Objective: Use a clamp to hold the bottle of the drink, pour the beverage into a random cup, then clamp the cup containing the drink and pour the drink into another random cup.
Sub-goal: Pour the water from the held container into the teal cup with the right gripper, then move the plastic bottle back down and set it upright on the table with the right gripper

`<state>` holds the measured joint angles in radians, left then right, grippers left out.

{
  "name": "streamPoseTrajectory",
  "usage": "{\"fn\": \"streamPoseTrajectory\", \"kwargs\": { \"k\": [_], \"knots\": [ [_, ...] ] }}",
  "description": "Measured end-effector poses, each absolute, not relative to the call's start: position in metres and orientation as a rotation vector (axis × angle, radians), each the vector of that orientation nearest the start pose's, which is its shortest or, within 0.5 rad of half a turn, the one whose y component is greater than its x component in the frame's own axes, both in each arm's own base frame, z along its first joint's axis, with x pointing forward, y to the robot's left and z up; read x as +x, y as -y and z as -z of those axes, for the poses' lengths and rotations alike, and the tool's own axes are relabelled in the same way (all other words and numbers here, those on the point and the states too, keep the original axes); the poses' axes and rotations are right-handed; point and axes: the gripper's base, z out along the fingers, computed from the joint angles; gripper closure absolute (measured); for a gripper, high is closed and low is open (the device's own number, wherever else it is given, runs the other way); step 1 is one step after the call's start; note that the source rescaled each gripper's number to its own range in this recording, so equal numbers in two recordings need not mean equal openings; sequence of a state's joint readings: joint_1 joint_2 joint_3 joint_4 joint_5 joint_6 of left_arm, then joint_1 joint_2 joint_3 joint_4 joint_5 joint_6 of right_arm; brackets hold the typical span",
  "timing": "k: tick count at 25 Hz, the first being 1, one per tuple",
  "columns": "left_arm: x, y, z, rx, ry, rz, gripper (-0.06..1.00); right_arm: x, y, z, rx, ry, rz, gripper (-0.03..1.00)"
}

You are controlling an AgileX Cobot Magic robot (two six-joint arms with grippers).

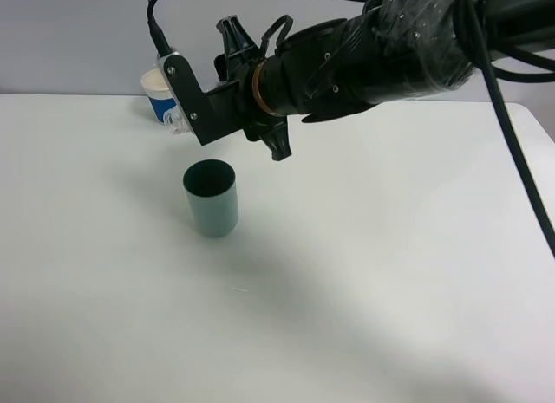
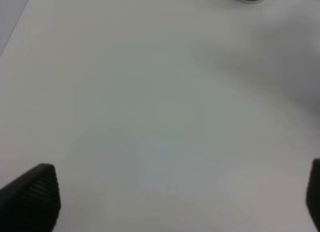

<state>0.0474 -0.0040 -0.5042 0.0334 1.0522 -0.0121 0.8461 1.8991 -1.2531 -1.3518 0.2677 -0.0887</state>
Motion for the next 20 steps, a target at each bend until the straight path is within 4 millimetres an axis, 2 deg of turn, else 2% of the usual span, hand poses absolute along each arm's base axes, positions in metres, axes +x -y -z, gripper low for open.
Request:
{"fn": "streamPoseTrajectory", "kwargs": {
  "k": [6, 10, 14, 20],
  "knots": [
    [-0.006, -0.002, -0.279, -0.062, -2.027, -0.062, -0.05, 0.299, -0.297, -0.208, -1.647, -1.526, 0.306, 0.97],
    [-0.006, -0.002, -0.279, -0.062, -2.027, -0.062, -0.05, 0.311, -0.282, -0.205, -1.401, -1.785, 0.161, 0.97],
    [-0.006, -0.002, -0.279, -0.062, -2.027, -0.062, -0.05, 0.321, -0.266, -0.210, -1.192, -1.948, 0.056, 0.97],
    [-0.006, -0.002, -0.279, -0.062, -2.027, -0.062, -0.05, 0.331, -0.245, -0.225, -0.900, -2.090, -0.104, 0.97]
  ]
}}
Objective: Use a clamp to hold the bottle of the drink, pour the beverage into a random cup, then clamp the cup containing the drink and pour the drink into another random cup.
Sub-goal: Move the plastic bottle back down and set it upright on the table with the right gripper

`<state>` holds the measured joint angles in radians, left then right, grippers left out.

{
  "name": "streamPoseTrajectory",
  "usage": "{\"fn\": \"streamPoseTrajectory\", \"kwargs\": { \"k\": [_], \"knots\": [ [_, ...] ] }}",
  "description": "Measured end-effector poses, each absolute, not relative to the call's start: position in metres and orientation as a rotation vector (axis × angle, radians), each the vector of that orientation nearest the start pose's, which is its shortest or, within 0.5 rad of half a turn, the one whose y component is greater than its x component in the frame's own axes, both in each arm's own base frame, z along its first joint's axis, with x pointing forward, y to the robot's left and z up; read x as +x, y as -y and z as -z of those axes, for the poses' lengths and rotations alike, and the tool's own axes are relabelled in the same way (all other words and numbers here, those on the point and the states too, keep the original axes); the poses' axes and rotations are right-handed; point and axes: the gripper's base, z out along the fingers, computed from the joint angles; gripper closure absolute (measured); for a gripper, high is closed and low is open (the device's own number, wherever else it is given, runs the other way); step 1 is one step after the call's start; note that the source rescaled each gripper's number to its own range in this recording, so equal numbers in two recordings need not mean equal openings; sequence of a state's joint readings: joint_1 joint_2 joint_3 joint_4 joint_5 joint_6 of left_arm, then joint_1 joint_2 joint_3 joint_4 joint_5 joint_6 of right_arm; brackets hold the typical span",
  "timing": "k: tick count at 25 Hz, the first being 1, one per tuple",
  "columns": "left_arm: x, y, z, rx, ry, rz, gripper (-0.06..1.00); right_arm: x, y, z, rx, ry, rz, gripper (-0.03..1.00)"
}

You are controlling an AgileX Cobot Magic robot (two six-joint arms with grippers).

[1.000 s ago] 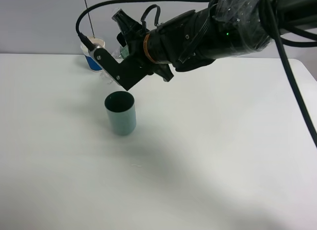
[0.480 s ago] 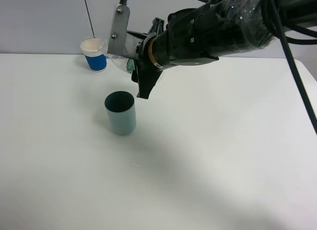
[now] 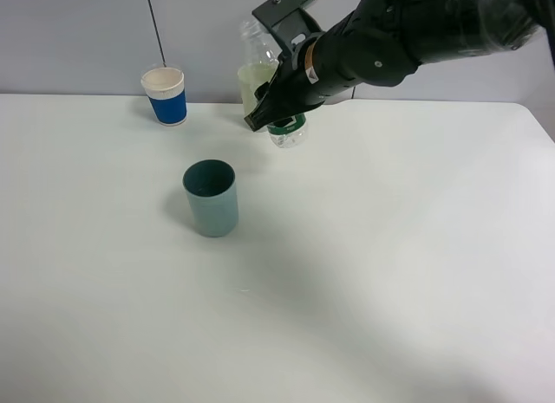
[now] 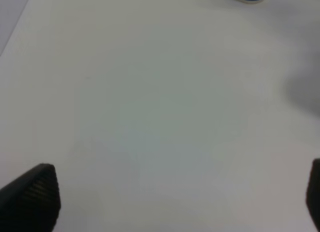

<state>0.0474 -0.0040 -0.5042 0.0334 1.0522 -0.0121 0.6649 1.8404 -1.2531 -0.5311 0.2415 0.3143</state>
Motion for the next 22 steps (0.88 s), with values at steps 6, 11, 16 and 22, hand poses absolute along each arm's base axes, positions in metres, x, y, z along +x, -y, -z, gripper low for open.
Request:
{"fn": "streamPoseTrajectory", "kwargs": {
  "k": [6, 11, 16, 22],
  "knots": [
    [-0.006, -0.002, -0.279, -0.062, -2.027, -0.062, -0.05, 0.336, -0.239, -0.232, -0.786, -2.094, -0.190, 0.97],
    [-0.006, -0.002, -0.279, -0.062, -2.027, -0.062, -0.05, 0.331, -0.231, -0.230, -0.714, -2.040, -0.301, 0.97],
    [-0.006, -0.002, -0.279, -0.062, -2.027, -0.062, -0.05, 0.314, -0.211, -0.216, -0.695, -1.898, -0.387, 0.97],
    [-0.006, -0.002, -0.279, -0.062, -2.027, -0.062, -0.05, 0.295, -0.189, -0.191, -0.780, -1.810, -0.315, 0.97]
  ]
}}
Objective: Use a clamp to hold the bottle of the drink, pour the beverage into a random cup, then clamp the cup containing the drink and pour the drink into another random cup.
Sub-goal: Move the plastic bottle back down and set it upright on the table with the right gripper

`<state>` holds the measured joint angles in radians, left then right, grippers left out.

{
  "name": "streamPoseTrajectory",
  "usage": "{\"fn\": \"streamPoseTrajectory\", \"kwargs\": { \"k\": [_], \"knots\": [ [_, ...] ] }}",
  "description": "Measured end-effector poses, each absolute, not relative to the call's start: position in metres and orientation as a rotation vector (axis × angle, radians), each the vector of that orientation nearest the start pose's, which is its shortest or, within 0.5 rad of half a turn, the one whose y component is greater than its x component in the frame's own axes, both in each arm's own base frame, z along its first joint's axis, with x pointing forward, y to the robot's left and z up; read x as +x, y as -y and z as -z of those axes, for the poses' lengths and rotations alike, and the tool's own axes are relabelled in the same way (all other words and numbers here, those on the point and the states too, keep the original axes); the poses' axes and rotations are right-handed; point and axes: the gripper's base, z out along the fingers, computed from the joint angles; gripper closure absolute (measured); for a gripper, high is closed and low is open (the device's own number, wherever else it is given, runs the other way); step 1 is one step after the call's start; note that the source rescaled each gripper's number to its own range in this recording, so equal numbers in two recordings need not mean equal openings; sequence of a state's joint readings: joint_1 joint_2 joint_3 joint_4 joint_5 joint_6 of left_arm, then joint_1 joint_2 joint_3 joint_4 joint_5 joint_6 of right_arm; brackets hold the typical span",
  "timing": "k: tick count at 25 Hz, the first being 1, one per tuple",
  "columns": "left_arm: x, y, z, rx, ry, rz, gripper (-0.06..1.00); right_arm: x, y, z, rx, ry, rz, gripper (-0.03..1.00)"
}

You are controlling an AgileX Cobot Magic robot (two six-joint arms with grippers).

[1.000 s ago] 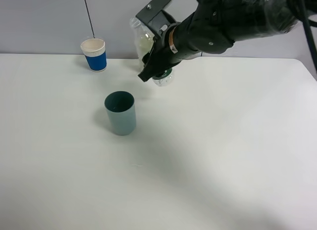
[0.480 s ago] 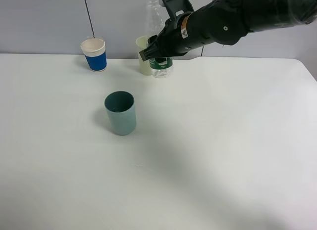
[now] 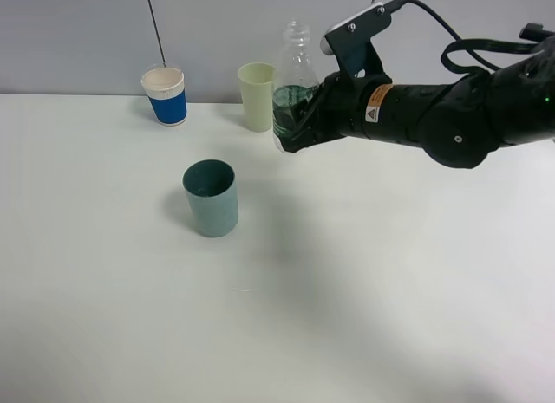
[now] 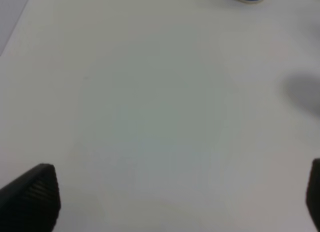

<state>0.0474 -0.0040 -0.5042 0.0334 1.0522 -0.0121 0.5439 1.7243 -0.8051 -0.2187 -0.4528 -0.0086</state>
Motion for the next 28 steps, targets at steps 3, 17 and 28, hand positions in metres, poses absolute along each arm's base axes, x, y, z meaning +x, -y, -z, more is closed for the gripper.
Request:
{"fn": "streamPoseTrajectory", "kwargs": {
  "k": [3, 17, 28],
  "knots": [
    [-0.006, -0.002, -0.279, -0.062, -2.027, -0.062, -0.05, 0.294, -0.175, -0.182, -0.701, -1.856, -0.279, 0.97],
    [-0.006, -0.002, -0.279, -0.062, -2.027, -0.062, -0.05, 0.301, -0.126, -0.168, -0.290, -1.835, -0.125, 0.97],
    [-0.006, -0.002, -0.279, -0.062, -2.027, -0.062, -0.05, 0.307, -0.126, -0.114, -0.320, -1.938, -0.059, 0.97]
  ]
}}
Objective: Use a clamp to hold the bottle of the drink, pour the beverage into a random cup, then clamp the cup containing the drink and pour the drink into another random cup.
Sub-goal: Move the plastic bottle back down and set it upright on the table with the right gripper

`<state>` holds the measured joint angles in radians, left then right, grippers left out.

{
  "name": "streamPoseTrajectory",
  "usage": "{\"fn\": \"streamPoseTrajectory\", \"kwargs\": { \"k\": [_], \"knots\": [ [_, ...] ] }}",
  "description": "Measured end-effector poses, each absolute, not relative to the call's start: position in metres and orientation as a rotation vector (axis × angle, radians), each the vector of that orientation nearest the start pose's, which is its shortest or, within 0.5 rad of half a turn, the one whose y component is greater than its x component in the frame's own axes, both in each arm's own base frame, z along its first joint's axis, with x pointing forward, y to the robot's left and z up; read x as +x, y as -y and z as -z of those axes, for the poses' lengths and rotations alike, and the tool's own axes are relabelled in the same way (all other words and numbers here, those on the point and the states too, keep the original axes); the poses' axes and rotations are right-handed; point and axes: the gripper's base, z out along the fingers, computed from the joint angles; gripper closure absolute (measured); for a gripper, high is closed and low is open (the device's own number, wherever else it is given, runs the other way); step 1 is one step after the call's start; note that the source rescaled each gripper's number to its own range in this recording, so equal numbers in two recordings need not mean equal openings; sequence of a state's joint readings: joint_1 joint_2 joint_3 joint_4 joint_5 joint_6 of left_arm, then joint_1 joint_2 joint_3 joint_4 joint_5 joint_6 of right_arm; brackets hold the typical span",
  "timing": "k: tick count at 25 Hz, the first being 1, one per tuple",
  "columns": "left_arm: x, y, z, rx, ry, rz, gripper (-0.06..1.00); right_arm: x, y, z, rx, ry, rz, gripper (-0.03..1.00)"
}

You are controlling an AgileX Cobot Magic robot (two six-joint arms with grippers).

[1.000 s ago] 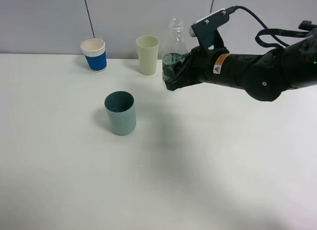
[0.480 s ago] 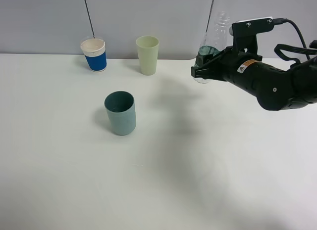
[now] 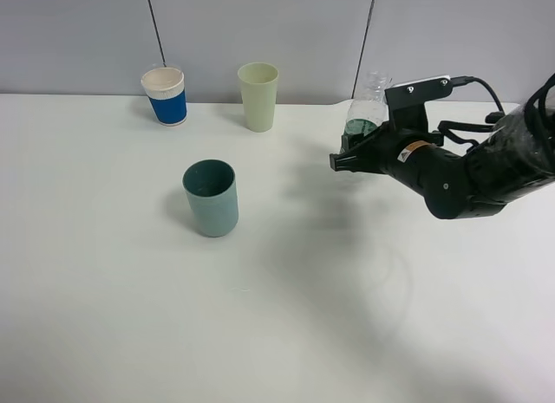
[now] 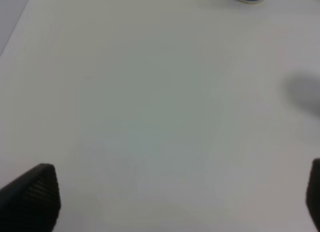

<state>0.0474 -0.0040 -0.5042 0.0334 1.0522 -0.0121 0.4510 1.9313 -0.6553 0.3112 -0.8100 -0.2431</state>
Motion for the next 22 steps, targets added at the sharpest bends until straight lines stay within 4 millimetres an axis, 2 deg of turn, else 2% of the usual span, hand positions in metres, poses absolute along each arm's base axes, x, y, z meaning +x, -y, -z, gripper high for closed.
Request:
{"fn": "streamPoseTrajectory", "kwargs": {
  "k": [19, 20, 21, 22],
  "knots": [
    [-0.0058, -0.0024, -0.2791, -0.062, -2.027, -0.062, -0.05, 0.3059, -0.1262, -0.1035, -0.414, -1.970, -0.002, 0.97],
    [-0.0058, -0.0024, -0.2791, -0.062, -2.027, -0.062, -0.05, 0.3059, -0.1262, -0.1037, -0.413, -1.968, -0.001, 0.92],
    [-0.0058, -0.0024, -0.2791, -0.062, -2.027, -0.062, -0.05, 0.3059, -0.1262, -0.1037, -0.415, -1.967, 0.000, 0.77],
    [-0.0058, -0.0024, -0.2791, -0.062, -2.027, -0.062, -0.05, 0.3059, -0.1261, -0.1032, -0.414, -1.971, 0.000, 0.56]
  ]
}}
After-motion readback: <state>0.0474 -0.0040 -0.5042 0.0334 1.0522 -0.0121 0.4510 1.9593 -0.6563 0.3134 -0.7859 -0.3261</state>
